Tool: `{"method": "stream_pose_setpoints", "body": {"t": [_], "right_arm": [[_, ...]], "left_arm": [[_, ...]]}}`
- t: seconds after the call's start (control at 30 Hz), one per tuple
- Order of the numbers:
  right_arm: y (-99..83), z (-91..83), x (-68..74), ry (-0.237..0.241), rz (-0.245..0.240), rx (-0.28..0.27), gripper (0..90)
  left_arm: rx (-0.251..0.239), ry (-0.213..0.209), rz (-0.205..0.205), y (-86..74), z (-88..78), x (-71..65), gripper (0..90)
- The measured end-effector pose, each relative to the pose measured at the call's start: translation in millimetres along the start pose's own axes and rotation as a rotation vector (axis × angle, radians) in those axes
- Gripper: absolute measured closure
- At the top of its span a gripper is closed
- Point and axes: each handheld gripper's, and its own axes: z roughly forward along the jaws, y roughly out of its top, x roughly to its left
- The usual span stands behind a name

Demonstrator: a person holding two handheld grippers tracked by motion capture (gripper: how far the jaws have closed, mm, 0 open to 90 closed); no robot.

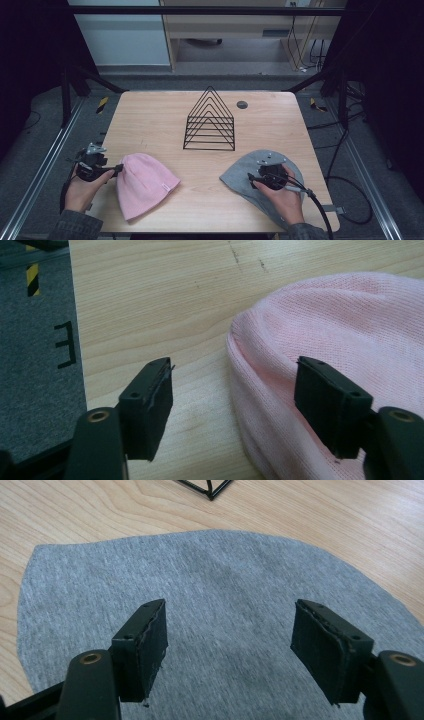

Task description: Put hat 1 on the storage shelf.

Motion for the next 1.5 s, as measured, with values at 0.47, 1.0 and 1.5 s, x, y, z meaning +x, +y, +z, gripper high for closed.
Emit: {"method": "stream_pose_setpoints", "body": {"t": [0.47, 1.0, 1.5], "right_arm": [[-0.2, 2.5, 0.1, 0.028, 0.010, 0.013, 29.7], [-0.9, 2.2, -0.4, 0.020, 0.004, 0.018, 30.6], [1.9, -6.9, -1.7, -0.003, 0.016, -0.035, 31.6]], "left_arm": [[0.107, -0.050, 0.077, 2.7, 28.2, -11.8, 54.2], [0.099, -0.112, 0.051, 1.9, 31.4, -8.4, 77.2], [-0.165, -0.068, 0.210, 23.3, -24.2, -36.2, 79.7]]}}
